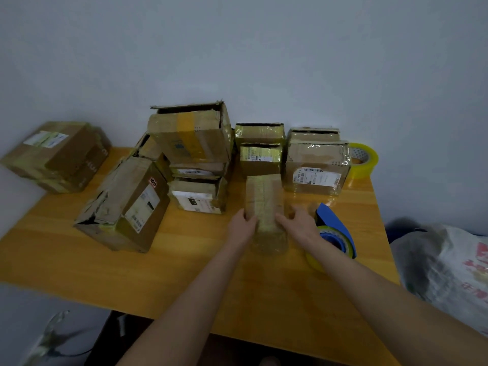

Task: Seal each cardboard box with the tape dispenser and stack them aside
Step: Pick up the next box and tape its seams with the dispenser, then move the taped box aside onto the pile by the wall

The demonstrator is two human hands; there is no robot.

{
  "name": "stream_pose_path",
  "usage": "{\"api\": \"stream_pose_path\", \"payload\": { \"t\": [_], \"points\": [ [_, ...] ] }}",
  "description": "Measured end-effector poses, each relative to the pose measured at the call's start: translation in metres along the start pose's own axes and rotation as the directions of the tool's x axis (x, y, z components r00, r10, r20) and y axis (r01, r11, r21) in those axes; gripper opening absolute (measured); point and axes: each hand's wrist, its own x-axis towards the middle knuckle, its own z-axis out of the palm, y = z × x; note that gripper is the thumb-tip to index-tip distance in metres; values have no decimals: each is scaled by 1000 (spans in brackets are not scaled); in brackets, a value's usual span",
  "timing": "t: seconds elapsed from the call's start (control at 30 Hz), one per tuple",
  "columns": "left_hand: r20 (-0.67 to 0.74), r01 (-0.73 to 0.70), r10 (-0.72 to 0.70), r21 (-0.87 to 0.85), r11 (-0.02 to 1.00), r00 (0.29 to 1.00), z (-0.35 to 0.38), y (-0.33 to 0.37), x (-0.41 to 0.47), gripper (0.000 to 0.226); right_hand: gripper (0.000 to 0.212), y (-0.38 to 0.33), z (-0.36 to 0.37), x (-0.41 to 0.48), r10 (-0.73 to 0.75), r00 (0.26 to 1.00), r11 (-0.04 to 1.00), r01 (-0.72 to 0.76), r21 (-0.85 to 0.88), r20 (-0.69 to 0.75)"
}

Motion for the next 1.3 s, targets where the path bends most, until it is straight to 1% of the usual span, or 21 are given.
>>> {"api": "stream_pose_path", "payload": {
  "t": [0.07,0.13,0.2,0.27,0.33,0.43,0.53,0.63,0.73,0.83,0.93,0.97,1.03,1.1,1.2,1.27,1.3],
  "points": [
    [-13,-19,18,-22,1000,1000,-1,6,-4,34,48,-5,0,1,-39,999,998,40,-49,4],
    [-81,-68,63,-59,996,995,-5,14,-8,32,47,-16,-1,1,-72,997,994,69,-82,-29],
    [-169,-128,121,-33,991,978,-16,24,-11,34,45,-30,-1,0,-118,992,992,116,-44,-51],
    [-242,-177,181,42,983,953,-32,34,-9,37,42,-51,0,-1,-161,983,986,164,29,-91],
    [-306,-216,229,78,973,924,-49,43,-5,36,41,-73,0,-4,-194,964,976,208,64,-180],
    [-404,-315,307,47,948,862,-76,57,-5,23,38,-110,5,-9,-240,916,956,280,85,-321],
    [-464,-399,352,-4,917,813,-109,68,-2,9,28,-147,18,-13,-295,846,930,360,69,-443],
    [-485,-472,404,-22,881,776,-154,74,8,8,26,-187,41,-15,-330,771,908,417,41,-545],
    [-472,-533,453,-42,845,756,-210,72,21,4,24,-231,75,-13,-327,739,898,437,49,-589],
    [-461,-572,483,-67,818,745,-271,66,38,9,22,-281,111,-8,-314,754,899,431,74,-577],
    [-460,-571,489,-51,819,742,-329,59,59,17,19,-326,146,0,-300,798,898,421,128,-522],
    [-459,-559,483,-38,828,746,-346,55,67,21,20,-338,158,4,-297,816,894,421,156,-497],
    [-467,-533,471,-2,846,749,-376,48,84,26,33,-359,179,13,-297,846,887,416,201,-443],
    [-473,-511,464,33,859,749,-400,39,97,30,39,-376,198,23,-303,862,887,411,212,-406],
    [-471,-496,472,81,865,745,-433,26,112,29,35,-397,225,39,-312,889,891,396,221,-334],
    [-481,-468,455,101,878,749,-454,13,119,27,23,-407,246,48,-339,903,884,401,241,-263],
    [-487,-444,434,102,890,758,-463,6,121,31,16,-412,255,51,-357,906,876,410,255,-229]
  ]
}}
